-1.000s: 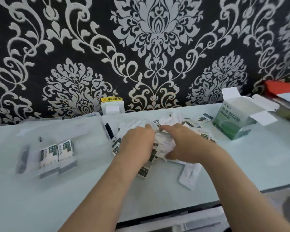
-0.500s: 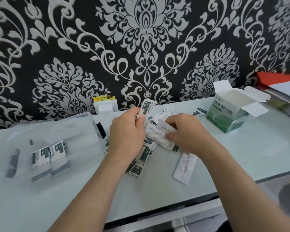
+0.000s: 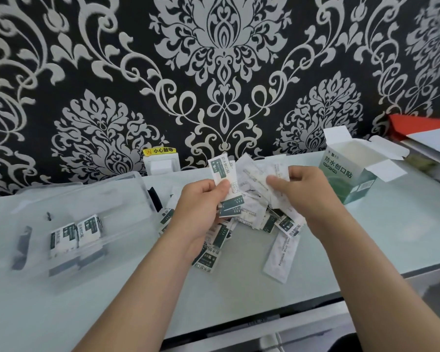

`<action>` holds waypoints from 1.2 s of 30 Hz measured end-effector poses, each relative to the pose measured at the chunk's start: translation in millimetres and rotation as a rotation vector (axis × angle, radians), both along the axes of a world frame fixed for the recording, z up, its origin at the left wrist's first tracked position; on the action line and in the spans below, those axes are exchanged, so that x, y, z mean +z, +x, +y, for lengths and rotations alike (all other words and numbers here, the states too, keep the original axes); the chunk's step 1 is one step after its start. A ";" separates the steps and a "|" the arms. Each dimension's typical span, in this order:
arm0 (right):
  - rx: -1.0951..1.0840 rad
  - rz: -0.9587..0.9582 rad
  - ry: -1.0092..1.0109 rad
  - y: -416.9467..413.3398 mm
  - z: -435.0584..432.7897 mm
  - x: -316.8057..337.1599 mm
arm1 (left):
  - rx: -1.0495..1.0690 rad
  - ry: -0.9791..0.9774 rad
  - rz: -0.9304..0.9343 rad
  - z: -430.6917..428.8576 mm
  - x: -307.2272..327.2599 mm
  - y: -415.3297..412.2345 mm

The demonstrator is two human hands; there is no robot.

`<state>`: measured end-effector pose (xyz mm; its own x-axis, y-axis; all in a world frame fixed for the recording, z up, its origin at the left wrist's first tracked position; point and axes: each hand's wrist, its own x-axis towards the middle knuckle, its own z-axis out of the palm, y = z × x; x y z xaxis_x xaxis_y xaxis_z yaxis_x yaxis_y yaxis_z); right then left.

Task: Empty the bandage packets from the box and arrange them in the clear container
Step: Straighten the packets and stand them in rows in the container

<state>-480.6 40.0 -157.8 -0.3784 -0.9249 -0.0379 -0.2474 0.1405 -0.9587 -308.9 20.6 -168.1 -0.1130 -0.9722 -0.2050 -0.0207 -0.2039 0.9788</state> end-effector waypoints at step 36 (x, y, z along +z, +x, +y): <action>0.156 0.179 -0.100 84.4 -3.5 -6.1 | -0.007 -0.704 -0.810 -0.4 -7.3 -8.4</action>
